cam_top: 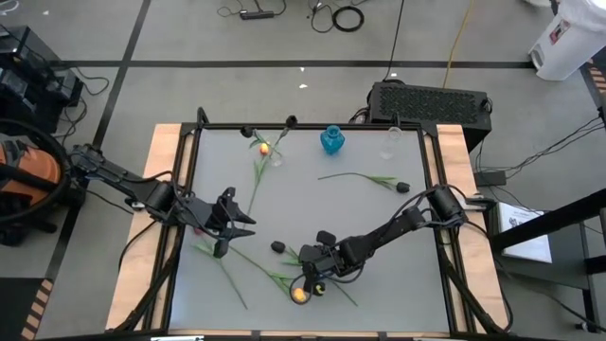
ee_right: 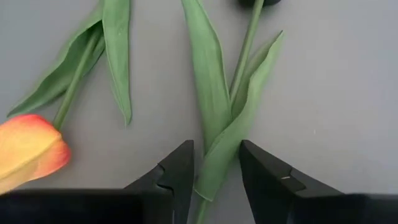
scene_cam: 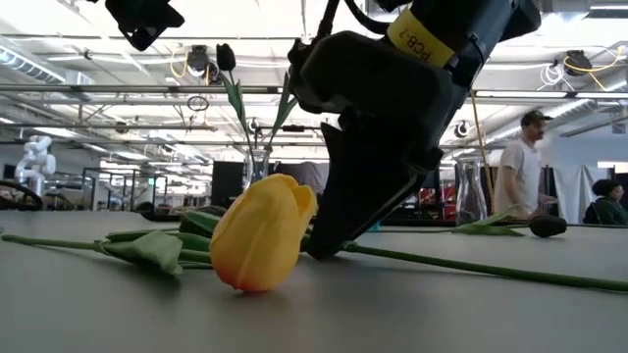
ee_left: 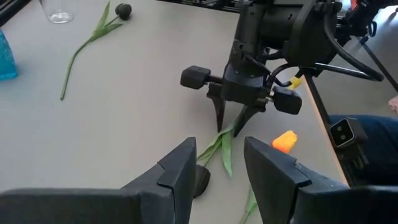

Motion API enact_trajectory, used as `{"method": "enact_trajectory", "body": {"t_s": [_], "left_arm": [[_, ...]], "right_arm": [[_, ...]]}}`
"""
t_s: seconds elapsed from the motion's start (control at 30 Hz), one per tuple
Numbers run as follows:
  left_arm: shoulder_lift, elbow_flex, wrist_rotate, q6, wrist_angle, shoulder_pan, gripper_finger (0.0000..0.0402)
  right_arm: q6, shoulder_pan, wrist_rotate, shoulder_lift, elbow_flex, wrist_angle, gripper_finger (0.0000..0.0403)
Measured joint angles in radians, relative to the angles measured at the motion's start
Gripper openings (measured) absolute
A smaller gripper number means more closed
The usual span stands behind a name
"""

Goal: Sort flowers into vase by color
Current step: Put the black flower into the left transparent flower vase

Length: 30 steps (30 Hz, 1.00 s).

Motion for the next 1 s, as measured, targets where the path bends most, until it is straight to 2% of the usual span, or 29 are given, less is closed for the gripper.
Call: {"method": "enact_trajectory", "body": {"t_s": [0.37, 0.77, 1.0], "left_arm": [[0.0, 0.0, 0.0, -0.001, -0.002, 0.0, 0.0141], [0.0, 0.0, -0.019, -0.001, -0.002, 0.0, 0.0141], [0.0, 0.0, -0.068, 0.001, 0.006, 0.0, 0.0141]], "right_arm": [[0.001, -0.004, -0.003, 0.0, 0.0, 0.001, 0.0009], [0.007, -0.013, -0.004, -0.001, 0.0, -0.002, 0.0003], [-0.02, -0.013, 0.087, -0.049, -0.002, -0.081, 0.0001]]}}
